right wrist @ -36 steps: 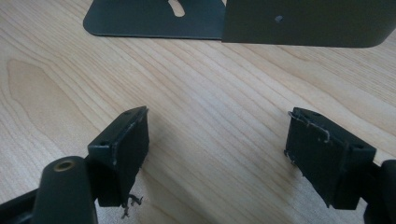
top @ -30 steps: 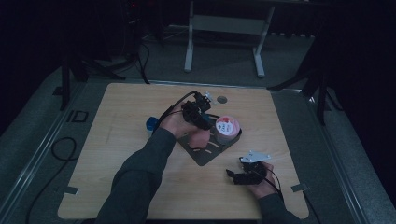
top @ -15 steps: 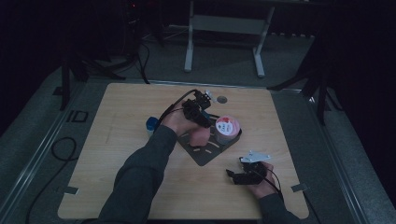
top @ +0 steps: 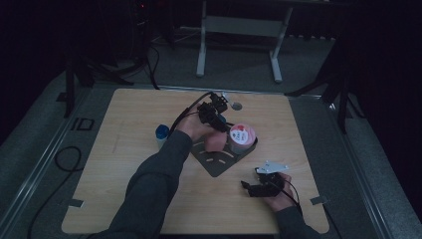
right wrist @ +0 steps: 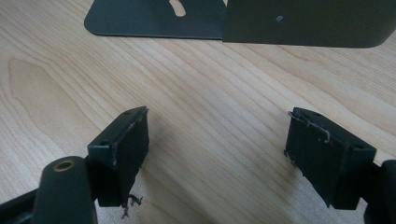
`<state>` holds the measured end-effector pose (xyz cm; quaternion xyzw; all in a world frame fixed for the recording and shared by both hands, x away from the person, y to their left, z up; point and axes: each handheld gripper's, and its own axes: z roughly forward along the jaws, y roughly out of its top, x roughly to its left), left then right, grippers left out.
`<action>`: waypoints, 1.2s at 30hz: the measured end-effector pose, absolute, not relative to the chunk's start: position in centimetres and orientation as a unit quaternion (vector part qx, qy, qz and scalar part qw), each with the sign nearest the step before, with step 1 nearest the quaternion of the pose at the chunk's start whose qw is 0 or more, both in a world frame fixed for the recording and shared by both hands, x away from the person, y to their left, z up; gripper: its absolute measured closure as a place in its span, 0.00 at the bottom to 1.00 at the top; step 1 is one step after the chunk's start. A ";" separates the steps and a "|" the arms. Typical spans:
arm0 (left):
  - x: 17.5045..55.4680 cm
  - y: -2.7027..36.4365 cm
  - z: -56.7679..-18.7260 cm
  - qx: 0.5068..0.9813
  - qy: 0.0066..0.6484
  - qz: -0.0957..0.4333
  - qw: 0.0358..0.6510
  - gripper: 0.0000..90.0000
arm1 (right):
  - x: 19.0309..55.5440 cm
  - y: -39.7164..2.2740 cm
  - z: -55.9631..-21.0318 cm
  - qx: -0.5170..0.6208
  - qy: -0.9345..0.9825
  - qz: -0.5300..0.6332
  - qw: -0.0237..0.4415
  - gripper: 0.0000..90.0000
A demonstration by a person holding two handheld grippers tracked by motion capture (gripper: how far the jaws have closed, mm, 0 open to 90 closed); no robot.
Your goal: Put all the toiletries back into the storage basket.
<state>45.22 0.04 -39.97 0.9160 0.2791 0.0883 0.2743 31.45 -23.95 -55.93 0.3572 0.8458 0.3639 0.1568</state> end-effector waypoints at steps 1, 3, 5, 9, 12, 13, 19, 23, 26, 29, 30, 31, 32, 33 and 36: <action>45.3 0.1 -40.0 0.917 0.277 0.088 0.274 0.57 | 31.5 -24.0 -55.9 0.357 0.846 0.364 0.157 0.23; 45.4 0.1 -40.1 0.917 0.275 0.088 0.276 0.57 | 31.5 -24.0 -55.9 0.357 0.846 0.364 0.157 0.23; 45.7 0.2 -40.2 0.915 0.278 0.086 0.279 0.57 | 31.5 -24.0 -55.9 0.357 0.846 0.364 0.157 0.23; 46.1 0.3 -40.4 0.913 0.281 0.084 0.283 0.57 | 31.4 -24.0 -55.9 0.358 0.846 0.364 0.157 0.23; 46.3 0.3 -40.5 0.912 0.282 0.086 0.285 0.57 | 31.5 -24.0 -55.9 0.357 0.846 0.364 0.157 0.23; 46.4 0.3 -40.5 0.913 0.281 0.086 0.283 0.57 | 31.4 -24.0 -55.9 0.357 0.846 0.364 0.157 0.23; 47.0 -0.1 -40.6 0.913 0.277 0.088 0.287 0.57 | 31.5 -24.0 -55.9 0.356 0.846 0.364 0.157 0.23; 47.5 -0.3 -40.8 0.913 0.277 0.086 0.288 0.57 | 31.4 -24.0 -55.9 0.356 0.846 0.364 0.157 0.23; 47.8 -0.5 -41.0 0.913 0.277 0.087 0.287 0.57 | 31.4 -24.0 -55.9 0.356 0.847 0.364 0.157 0.23; 48.2 -0.6 -41.3 0.912 0.277 0.084 0.290 0.57 | 31.4 -24.0 -55.9 0.356 0.847 0.364 0.157 0.23; 48.3 -0.6 -41.4 0.912 0.277 0.083 0.290 0.57 | 31.4 -24.0 -55.9 0.356 0.847 0.363 0.157 0.23; 48.4 -0.6 -41.6 0.912 0.277 0.082 0.292 0.57 | 31.4 -23.9 -55.9 0.356 0.847 0.364 0.156 0.23; 48.5 -0.7 -41.7 0.912 0.278 0.084 0.291 0.57 | 31.4 -23.9 -55.9 0.356 0.847 0.364 0.156 0.23; 48.5 -0.7 -41.8 0.911 0.278 0.085 0.291 0.57 | 31.4 -23.9 -55.9 0.356 0.847 0.364 0.156 0.23; 48.8 -0.6 -42.0 0.911 0.280 0.086 0.291 0.57 | 31.4 -23.9 -55.9 0.355 0.847 0.364 0.156 0.23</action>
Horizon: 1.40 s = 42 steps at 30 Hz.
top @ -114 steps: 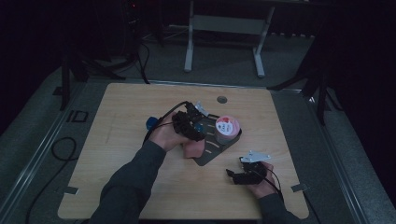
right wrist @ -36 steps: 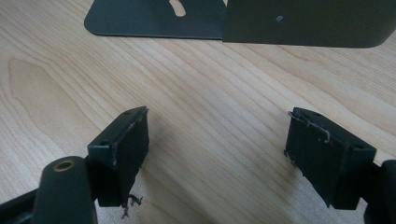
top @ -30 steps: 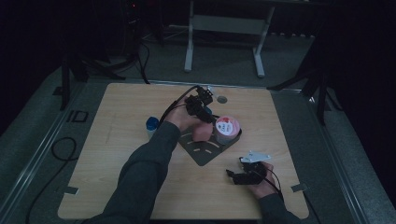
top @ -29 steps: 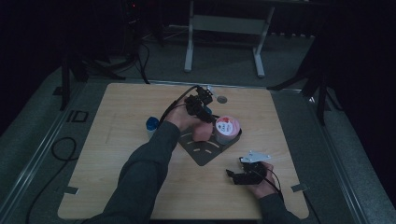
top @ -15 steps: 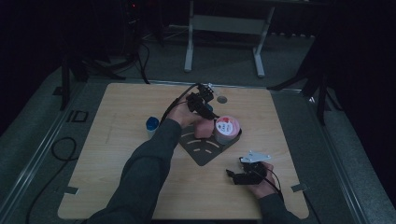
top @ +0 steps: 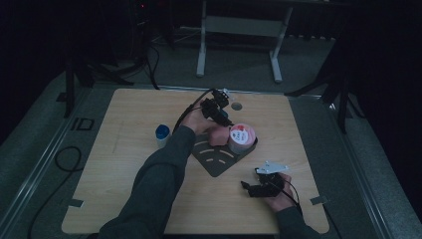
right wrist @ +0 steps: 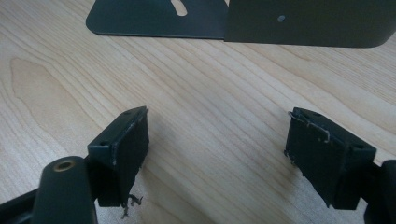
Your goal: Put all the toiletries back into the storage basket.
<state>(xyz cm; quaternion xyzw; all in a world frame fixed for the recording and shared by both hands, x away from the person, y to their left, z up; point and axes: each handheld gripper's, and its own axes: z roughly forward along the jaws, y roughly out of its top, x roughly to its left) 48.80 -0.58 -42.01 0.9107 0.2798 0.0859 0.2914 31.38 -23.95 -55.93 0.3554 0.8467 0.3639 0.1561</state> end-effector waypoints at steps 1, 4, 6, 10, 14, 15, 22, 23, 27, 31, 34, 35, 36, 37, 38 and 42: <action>48.9 -0.5 -42.1 0.910 0.280 0.086 0.294 0.57 | 31.4 -23.9 -55.9 0.355 0.847 0.364 0.156 0.23; 49.2 -0.4 -42.2 0.908 0.285 0.085 0.296 0.57 | 31.4 -23.9 -55.9 0.355 0.847 0.364 0.156 0.23; 49.3 -0.4 -42.4 0.906 0.288 0.087 0.298 0.57 | 31.4 -23.9 -55.9 0.355 0.847 0.364 0.157 0.23; 49.6 -0.4 -42.6 0.904 0.291 0.086 0.302 0.57 | 31.4 -23.9 -55.9 0.355 0.847 0.364 0.156 0.23; 49.9 -0.4 -42.9 0.903 0.294 0.084 0.303 0.57 | 31.3 -23.9 -55.9 0.356 0.847 0.364 0.156 0.23; 49.9 -0.4 -42.9 0.903 0.293 0.084 0.303 0.57 | 31.3 -23.9 -55.9 0.356 0.847 0.364 0.155 0.23; 50.3 -0.4 -43.4 0.901 0.295 0.085 0.307 0.57 | 31.3 -23.9 -55.9 0.355 0.847 0.364 0.156 0.23; 50.3 -0.4 -43.4 0.902 0.293 0.086 0.306 0.57 | 31.3 -23.9 -55.9 0.355 0.847 0.364 0.156 0.23; 50.4 -0.4 -43.5 0.900 0.296 0.086 0.309 0.57 | 31.3 -23.9 -55.9 0.355 0.847 0.364 0.156 0.23; 50.6 -0.3 -43.6 0.897 0.300 0.085 0.313 0.57 | 31.3 -23.9 -55.9 0.355 0.847 0.364 0.156 0.23; 50.7 -0.3 -43.7 0.895 0.301 0.087 0.317 0.58 | 31.3 -23.9 -55.9 0.355 0.847 0.364 0.156 0.23; 50.7 -0.3 -43.7 0.895 0.302 0.087 0.318 0.58 | 31.3 -23.9 -55.9 0.355 0.847 0.364 0.156 0.23; 50.7 -0.3 -43.7 0.893 0.304 0.088 0.320 0.58 | 31.3 -23.9 -55.9 0.354 0.847 0.364 0.156 0.23; 50.7 -0.3 -43.7 0.892 0.305 0.090 0.321 0.58 | 31.3 -23.9 -55.9 0.354 0.847 0.364 0.156 0.23; 50.7 -0.3 -43.7 0.891 0.306 0.091 0.322 0.58 | 31.3 -23.9 -55.9 0.355 0.847 0.364 0.156 0.23; 50.8 -0.3 -43.6 0.888 0.309 0.094 0.327 0.58 | 31.3 -23.9 -55.9 0.354 0.847 0.364 0.156 0.23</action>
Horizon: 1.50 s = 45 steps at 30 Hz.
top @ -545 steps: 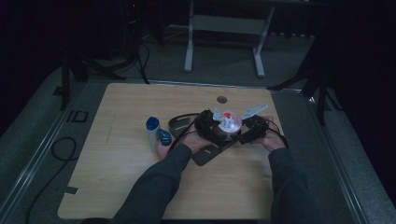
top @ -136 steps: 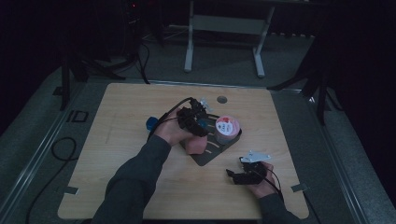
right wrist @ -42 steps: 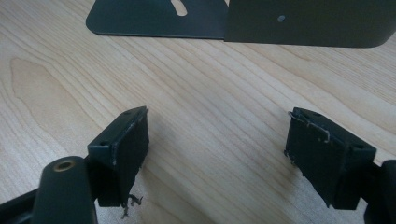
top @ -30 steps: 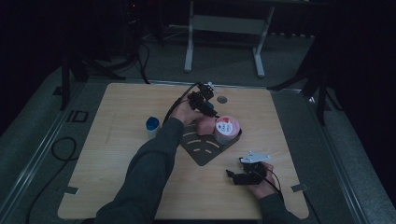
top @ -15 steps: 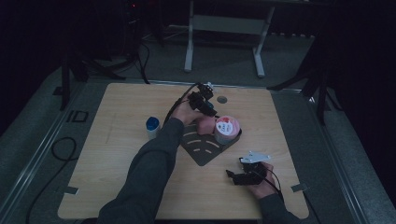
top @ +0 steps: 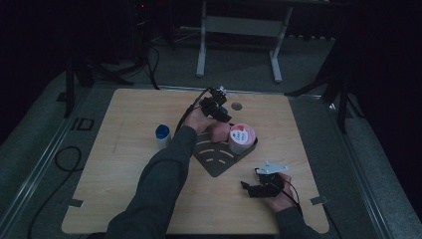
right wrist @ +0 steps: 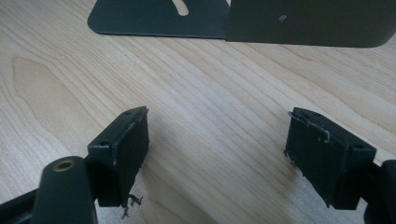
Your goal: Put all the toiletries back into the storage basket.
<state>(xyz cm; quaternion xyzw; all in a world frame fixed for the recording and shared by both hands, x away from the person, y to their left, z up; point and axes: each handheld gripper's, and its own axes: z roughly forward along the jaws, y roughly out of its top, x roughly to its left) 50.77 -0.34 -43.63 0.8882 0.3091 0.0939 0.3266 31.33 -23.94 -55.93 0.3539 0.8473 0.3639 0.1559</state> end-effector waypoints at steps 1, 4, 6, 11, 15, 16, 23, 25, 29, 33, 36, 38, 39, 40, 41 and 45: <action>50.8 -0.3 -43.6 0.888 0.309 0.094 0.326 0.58 | 31.3 -23.9 -55.9 0.354 0.847 0.364 0.156 0.23; 50.8 -0.2 -43.7 0.887 0.311 0.099 0.328 0.58 | 31.3 -23.9 -55.9 0.354 0.847 0.364 0.156 0.23; 50.9 -0.3 -43.7 0.884 0.315 0.099 0.329 0.58 | 31.3 -23.9 -55.9 0.354 0.848 0.364 0.156 0.23; 51.0 -0.4 -43.9 0.884 0.319 0.097 0.329 0.58 | 31.3 -23.9 -55.9 0.353 0.848 0.364 0.155 0.23; 51.0 -0.3 -43.9 0.882 0.319 0.097 0.332 0.58 | 31.3 -23.9 -55.9 0.353 0.848 0.364 0.155 0.23; 51.0 -0.3 -44.0 0.882 0.319 0.097 0.333 0.58 | 31.3 -23.9 -55.9 0.353 0.848 0.364 0.155 0.23; 51.0 0.1 -44.1 0.878 0.323 0.093 0.341 0.58 | 31.3 -23.9 -55.9 0.352 0.848 0.364 0.155 0.23; 51.0 0.1 -44.1 0.878 0.323 0.093 0.340 0.57 | 31.3 -23.9 -55.9 0.352 0.848 0.364 0.155 0.23; 50.9 0.0 -44.1 0.878 0.328 0.095 0.335 0.57 | 31.3 -23.9 -55.9 0.353 0.848 0.364 0.155 0.23; 50.9 -0.2 -44.4 0.882 0.332 0.098 0.319 0.51 | 31.3 -23.9 -55.9 0.352 0.848 0.364 0.156 0.23; 50.9 -0.3 -44.7 0.878 0.344 0.100 0.317 0.43 | 31.3 -23.9 -55.9 0.352 0.848 0.364 0.156 0.23; 51.0 -0.3 -44.8 0.879 0.345 0.097 0.313 0.39 | 31.3 -23.9 -55.9 0.352 0.848 0.364 0.156 0.23; 51.0 -0.4 -44.9 0.879 0.348 0.099 0.311 0.38 | 31.3 -23.9 -55.9 0.352 0.848 0.364 0.156 0.23; 51.0 -0.3 -44.9 0.878 0.350 0.099 0.311 0.36 | 31.3 -23.9 -55.9 0.352 0.848 0.364 0.156 0.23; 51.0 -0.2 -44.9 0.878 0.350 0.096 0.311 0.36 | 31.3 -23.9 -55.9 0.351 0.848 0.364 0.156 0.23; 50.9 0.0 -44.6 0.879 0.352 0.094 0.308 0.34 | 31.3 -23.9 -55.9 0.352 0.848 0.364 0.156 0.23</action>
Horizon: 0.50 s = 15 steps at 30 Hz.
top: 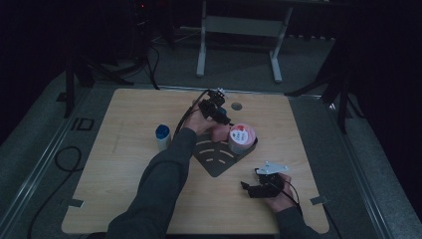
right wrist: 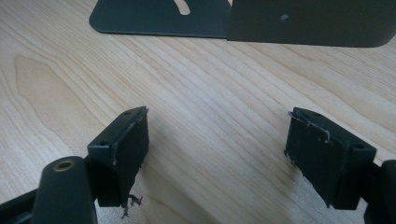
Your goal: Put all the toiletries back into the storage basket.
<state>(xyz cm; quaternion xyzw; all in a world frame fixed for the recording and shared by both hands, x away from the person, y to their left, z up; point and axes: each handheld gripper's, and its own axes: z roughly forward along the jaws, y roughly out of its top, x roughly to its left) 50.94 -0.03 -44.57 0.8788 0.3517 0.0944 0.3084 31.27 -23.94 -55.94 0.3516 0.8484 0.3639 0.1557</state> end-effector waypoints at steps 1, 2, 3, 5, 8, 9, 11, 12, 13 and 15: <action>50.9 0.0 -44.5 0.878 0.355 0.096 0.305 0.34 | 31.3 -23.9 -55.9 0.352 0.848 0.364 0.156 0.23; 50.9 0.1 -44.5 0.878 0.358 0.089 0.306 0.34 | 31.3 -23.9 -55.9 0.352 0.848 0.364 0.156 0.23; 50.9 0.2 -44.4 0.876 0.360 0.084 0.309 0.34 | 31.3 -23.9 -55.9 0.352 0.848 0.364 0.156 0.23; 50.8 0.3 -44.4 0.877 0.360 0.088 0.306 0.34 | 31.3 -23.9 -55.9 0.352 0.848 0.364 0.155 0.23; 50.4 0.7 -43.9 0.876 0.365 0.088 0.302 0.36 | 31.3 -23.9 -55.9 0.352 0.848 0.364 0.155 0.23; 50.3 0.8 -43.9 0.877 0.365 0.089 0.299 0.36 | 31.3 -23.9 -55.9 0.352 0.848 0.364 0.155 0.23; 50.3 0.8 -43.9 0.877 0.365 0.089 0.299 0.37 | 31.3 -23.9 -55.9 0.352 0.848 0.364 0.155 0.23; 50.0 1.1 -43.5 0.876 0.368 0.090 0.298 0.38 | 31.3 -23.9 -55.9 0.352 0.848 0.364 0.155 0.23; 49.9 1.2 -43.5 0.877 0.368 0.093 0.296 0.38 | 31.3 -23.9 -55.9 0.352 0.848 0.364 0.155 0.23; 49.6 1.3 -43.3 0.876 0.370 0.095 0.294 0.39 | 31.3 -23.9 -55.9 0.352 0.848 0.364 0.155 0.23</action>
